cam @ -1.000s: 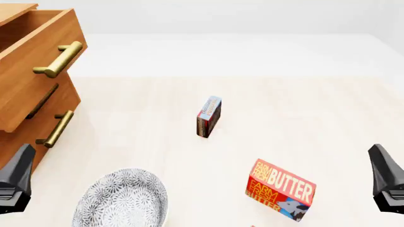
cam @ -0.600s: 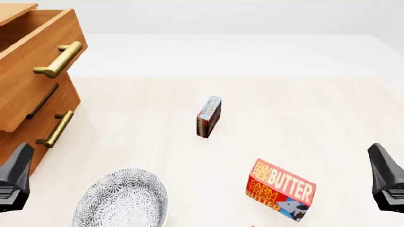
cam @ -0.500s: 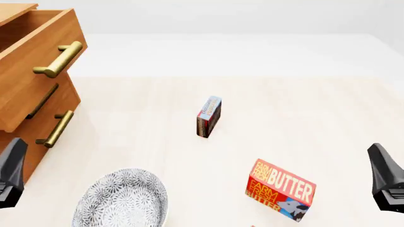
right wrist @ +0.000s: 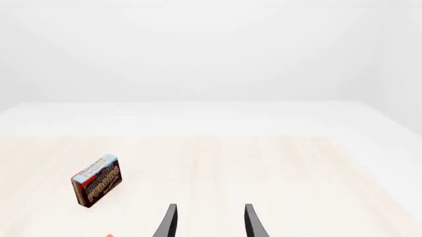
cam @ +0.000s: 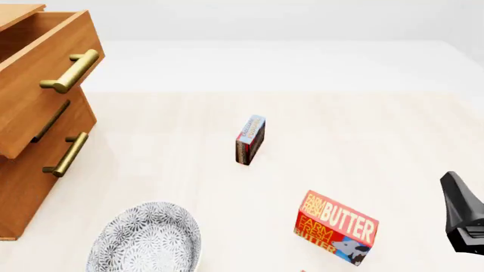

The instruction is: Put the chocolate pudding in the top drawer of the cabinet and close it.

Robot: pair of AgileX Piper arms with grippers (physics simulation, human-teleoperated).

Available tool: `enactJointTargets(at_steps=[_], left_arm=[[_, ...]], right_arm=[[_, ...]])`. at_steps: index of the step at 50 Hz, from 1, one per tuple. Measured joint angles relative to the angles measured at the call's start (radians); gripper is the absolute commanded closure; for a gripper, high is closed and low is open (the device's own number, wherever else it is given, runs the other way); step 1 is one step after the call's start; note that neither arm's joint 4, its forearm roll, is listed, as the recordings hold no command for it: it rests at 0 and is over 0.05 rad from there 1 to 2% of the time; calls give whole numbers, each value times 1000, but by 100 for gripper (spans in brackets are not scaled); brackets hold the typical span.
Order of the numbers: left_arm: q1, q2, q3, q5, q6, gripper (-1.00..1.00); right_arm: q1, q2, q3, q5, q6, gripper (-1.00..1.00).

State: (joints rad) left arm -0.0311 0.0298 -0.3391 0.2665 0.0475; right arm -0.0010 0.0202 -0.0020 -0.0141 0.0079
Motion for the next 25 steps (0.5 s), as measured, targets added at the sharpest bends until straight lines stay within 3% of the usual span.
enactJointTargets(at_steps=[25], left_arm=[[-34,117,-243,154,67,-100]], right_arm=[[0,0,0,0,0,-100]])
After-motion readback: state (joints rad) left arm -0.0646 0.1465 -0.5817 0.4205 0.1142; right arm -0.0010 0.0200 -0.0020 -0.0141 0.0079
